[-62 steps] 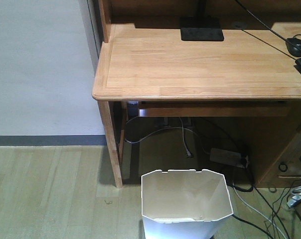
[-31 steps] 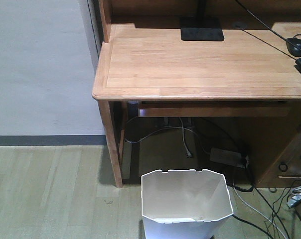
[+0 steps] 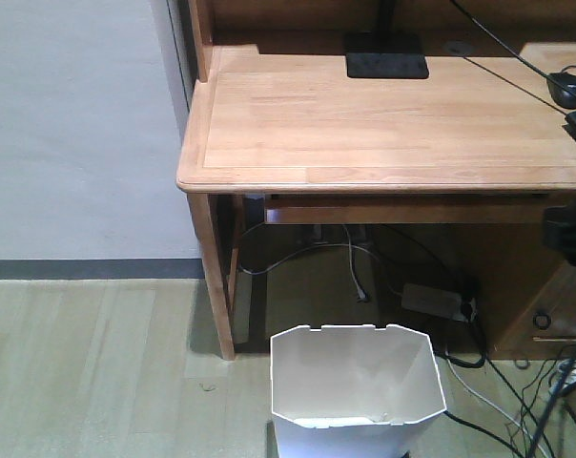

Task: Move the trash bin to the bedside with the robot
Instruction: 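Lower the right gripper toward the rim of the white trash bin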

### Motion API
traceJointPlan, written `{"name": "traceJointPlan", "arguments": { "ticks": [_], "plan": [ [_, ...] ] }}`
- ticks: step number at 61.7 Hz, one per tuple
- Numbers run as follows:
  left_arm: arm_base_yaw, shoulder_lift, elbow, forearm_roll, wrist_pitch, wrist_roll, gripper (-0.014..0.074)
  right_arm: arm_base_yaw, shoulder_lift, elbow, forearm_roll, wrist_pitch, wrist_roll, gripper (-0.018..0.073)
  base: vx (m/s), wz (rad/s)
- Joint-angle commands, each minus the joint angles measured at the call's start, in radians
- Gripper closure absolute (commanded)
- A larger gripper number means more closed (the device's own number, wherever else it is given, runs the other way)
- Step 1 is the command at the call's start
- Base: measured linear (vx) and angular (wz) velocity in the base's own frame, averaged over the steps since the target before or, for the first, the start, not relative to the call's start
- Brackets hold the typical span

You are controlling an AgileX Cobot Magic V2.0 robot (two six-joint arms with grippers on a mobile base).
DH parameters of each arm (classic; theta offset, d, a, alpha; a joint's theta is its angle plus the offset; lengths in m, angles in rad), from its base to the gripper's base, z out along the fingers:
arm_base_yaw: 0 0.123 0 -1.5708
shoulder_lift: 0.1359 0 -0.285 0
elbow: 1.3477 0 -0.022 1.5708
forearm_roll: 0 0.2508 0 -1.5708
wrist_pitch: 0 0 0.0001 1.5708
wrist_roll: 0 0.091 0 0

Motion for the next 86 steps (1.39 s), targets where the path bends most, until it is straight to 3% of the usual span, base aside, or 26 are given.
{"name": "traceJointPlan", "arguments": {
  "ticks": [1,14,24,35,58,69,86],
  "plan": [
    [0.0,-0.014,0.012,-0.004,-0.066,-0.005,0.0602,0.003,0.096,-0.081,0.021,0.021,-0.072,0.0047,0.0,0.0],
    [0.0,-0.014,0.012,-0.004,-0.066,-0.005,0.0602,-0.01,0.306,-0.159,0.168,0.047,-0.237,0.0047,0.0,0.0],
    [0.0,-0.014,0.012,-0.004,-0.066,-0.005,0.0602,-0.114,0.51,-0.186,0.291,0.011,-0.33,0.0047,0.0,0.0],
    [0.0,-0.014,0.012,-0.004,-0.066,-0.005,0.0602,-0.198,0.72,-0.186,0.458,-0.096,-0.534,0.0047,0.0,0.0],
    [0.0,-0.014,0.012,-0.004,-0.066,-0.005,0.0602,-0.196,1.134,-0.188,0.698,-0.389,-0.903,0.0046,0.0,0.0],
    [0.0,-0.014,0.012,-0.004,-0.066,-0.005,0.0602,-0.196,1.314,-0.254,0.814,-0.356,-1.087,0.0026,0.0,0.0],
    [0.0,-0.014,0.012,-0.004,-0.066,-0.005,0.0602,-0.196,1.537,-0.389,0.929,-0.361,-1.134,0.0006,0.0,0.0]
  ]
}}
